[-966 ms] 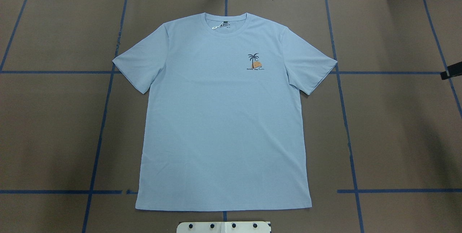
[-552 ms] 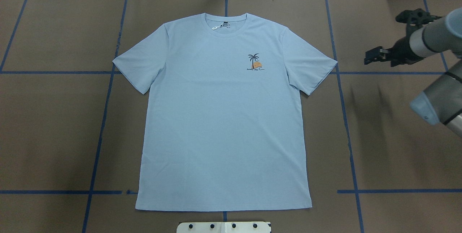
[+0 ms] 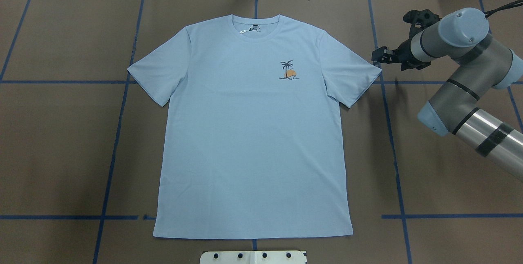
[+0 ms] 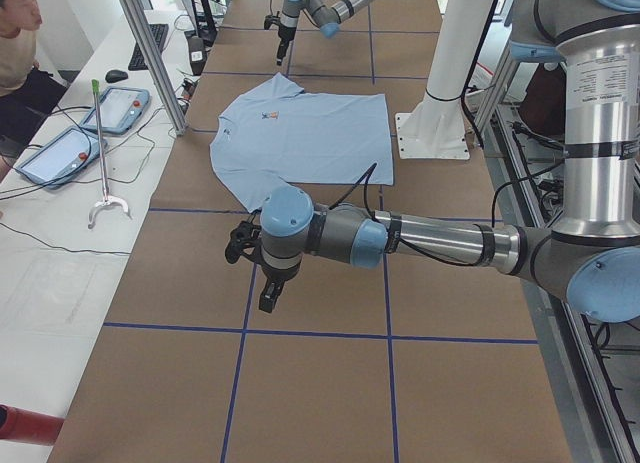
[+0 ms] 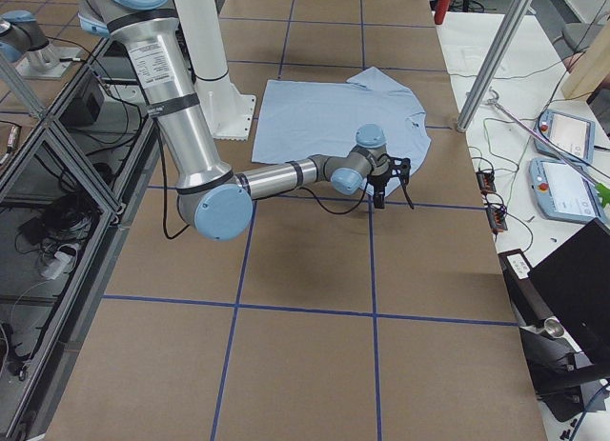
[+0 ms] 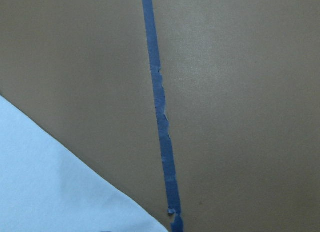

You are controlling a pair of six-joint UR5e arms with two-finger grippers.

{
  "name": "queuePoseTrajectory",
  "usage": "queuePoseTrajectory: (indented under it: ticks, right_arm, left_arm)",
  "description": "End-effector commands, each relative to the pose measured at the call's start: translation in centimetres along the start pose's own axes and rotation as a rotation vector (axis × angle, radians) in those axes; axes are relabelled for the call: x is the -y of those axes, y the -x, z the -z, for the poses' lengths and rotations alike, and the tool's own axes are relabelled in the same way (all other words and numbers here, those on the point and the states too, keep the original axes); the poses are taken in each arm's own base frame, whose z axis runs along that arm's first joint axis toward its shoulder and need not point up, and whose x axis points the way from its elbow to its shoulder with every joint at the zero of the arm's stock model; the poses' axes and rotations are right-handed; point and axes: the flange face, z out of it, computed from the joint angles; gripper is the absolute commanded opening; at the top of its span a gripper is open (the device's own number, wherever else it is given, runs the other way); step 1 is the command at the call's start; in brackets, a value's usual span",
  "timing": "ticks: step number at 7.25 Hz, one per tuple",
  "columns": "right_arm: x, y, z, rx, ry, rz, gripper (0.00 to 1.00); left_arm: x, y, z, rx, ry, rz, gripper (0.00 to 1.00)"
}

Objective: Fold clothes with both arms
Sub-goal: 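Move the right gripper toward the sleeve nearest it on the shirt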

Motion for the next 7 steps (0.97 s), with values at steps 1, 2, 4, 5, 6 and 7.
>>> queuePoseTrajectory:
  ticks: [1, 2, 4, 5, 6, 7]
  right_arm:
    - [0.1, 1.2, -0.8, -0.001, 0.006, -0.015, 0.9]
    - [0.3, 1.7, -1.0, 0.0, 0.007, -0.014, 0.88]
    - [0.1, 1.6, -1.6, -0.009, 0.014, -0.015, 0.75]
    - [0.0, 1.7, -1.7, -0.009, 0.017, -0.014, 0.7]
    - [-0.2, 1.8, -1.8, -0.008, 0.02, -0.014, 0.51]
    - [-0.4, 1.9, -1.9, -0.009, 0.023, -0.014, 0.23]
  left_arm:
    - [0.0, 0.0, 0.0, 0.001, -0.001, -0.003, 1.0]
    - [0.0, 0.0, 0.1, 0.001, -0.002, 0.0, 1.0]
    - [0.0, 0.1, 0.0, 0.001, 0.0, 0.001, 1.0]
    - [0.0, 0.1, 0.0, 0.001, 0.0, 0.001, 1.0]
    - [0.0, 0.1, 0.0, 0.001, -0.001, -0.001, 1.0]
    - [0.0, 0.0, 0.1, 0.001, -0.003, -0.003, 1.0]
